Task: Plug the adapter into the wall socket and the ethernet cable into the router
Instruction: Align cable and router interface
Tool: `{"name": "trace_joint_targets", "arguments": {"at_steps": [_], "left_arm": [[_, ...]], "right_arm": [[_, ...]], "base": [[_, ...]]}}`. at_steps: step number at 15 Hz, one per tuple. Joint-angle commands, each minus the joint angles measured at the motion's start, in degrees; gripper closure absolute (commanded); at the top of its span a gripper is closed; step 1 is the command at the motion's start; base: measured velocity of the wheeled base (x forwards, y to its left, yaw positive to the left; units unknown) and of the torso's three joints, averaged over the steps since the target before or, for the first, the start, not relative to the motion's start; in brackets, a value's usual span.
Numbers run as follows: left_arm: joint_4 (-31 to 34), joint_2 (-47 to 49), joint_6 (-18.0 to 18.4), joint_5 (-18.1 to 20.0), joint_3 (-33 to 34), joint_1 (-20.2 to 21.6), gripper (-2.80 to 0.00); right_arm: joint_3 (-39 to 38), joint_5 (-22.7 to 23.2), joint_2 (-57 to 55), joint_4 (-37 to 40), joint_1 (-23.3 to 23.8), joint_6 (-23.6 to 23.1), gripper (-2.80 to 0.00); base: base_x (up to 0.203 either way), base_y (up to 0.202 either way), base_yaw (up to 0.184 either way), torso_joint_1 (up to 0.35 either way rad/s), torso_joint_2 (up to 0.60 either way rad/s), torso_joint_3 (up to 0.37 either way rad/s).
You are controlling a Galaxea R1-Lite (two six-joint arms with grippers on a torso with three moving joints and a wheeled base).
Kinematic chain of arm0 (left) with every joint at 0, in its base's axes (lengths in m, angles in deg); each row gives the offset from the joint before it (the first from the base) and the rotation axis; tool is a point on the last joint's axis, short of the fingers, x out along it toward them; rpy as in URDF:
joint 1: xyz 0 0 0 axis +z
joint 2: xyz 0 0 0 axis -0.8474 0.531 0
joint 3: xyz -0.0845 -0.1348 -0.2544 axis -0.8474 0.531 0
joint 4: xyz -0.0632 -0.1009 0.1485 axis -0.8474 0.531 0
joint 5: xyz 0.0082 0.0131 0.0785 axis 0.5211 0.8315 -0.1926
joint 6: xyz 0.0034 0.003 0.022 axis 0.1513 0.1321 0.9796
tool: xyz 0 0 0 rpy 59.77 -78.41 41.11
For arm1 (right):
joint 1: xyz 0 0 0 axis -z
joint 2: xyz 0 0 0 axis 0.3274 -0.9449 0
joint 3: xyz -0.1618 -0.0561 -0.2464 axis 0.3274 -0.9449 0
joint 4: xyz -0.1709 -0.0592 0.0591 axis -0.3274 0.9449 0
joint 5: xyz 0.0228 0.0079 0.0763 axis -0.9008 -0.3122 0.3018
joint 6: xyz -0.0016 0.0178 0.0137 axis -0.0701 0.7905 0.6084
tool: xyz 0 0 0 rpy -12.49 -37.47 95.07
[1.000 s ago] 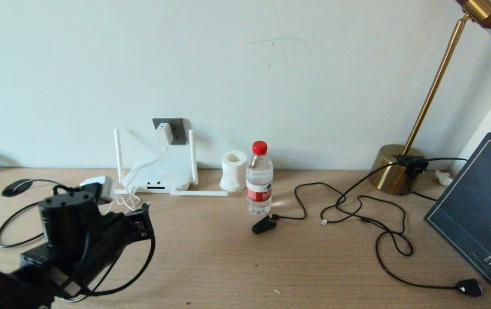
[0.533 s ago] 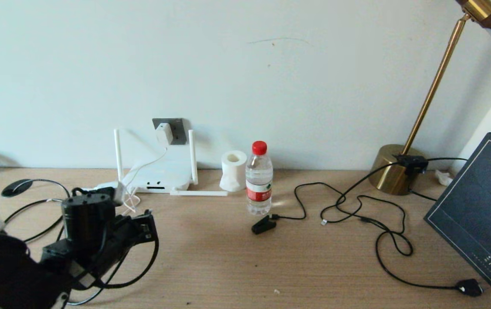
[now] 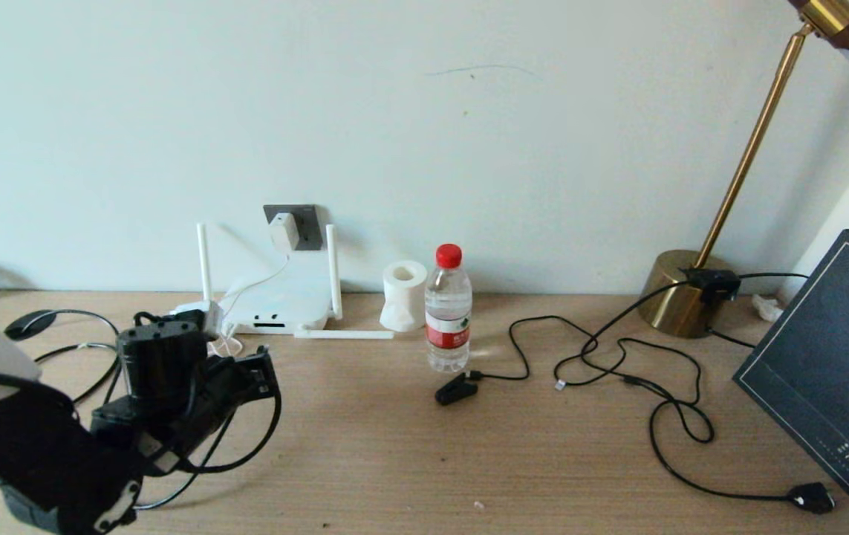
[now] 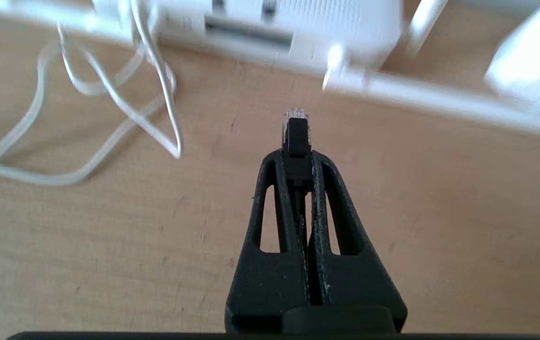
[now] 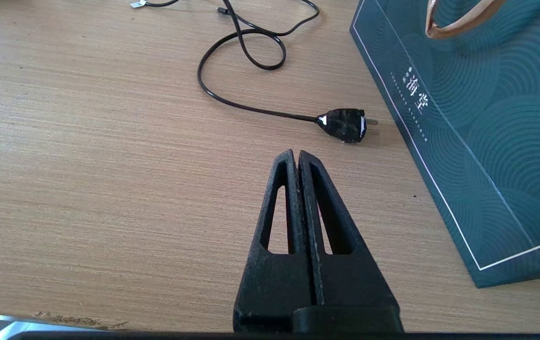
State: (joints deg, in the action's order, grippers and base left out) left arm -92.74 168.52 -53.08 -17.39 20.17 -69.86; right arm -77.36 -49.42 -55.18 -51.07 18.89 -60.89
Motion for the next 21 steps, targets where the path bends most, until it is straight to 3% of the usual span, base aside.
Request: {"name": "trace_joint_targets", "arguments": {"at_steps": [1,5,9,21], "left_arm": [[-5.6,1.5,0.6,-0.1,1.2,0.1,0.0],[-12.3,7.0,3.0,0.1,1.3,1.0,0.0],[-13.4,11.5,3.3,2.2,-1.9,3.2,0.0],[-18.5,10.9,4.4,2.6,1.0,3.3,0.0]], "right_arm": [[0.0,0.0,-0.1,0.1,0.0,-0.1,0.0],[0.0,0.0,-0.1,0.1,0.0,-0.1,0.0],[0.0,0.0,-0.1,0.1,0.0,-0.1,0.0],[0.0,0.0,-0.1,0.1,0.0,-0.1,0.0]], "base": [[0.0,0.0,0.0,0.0,0.0,0.0],[0.0,0.0,0.0,0.0,0.0,0.0],[0.0,0.0,0.0,0.0,0.0,0.0],[0.0,0.0,0.0,0.0,0.0,0.0]]}}
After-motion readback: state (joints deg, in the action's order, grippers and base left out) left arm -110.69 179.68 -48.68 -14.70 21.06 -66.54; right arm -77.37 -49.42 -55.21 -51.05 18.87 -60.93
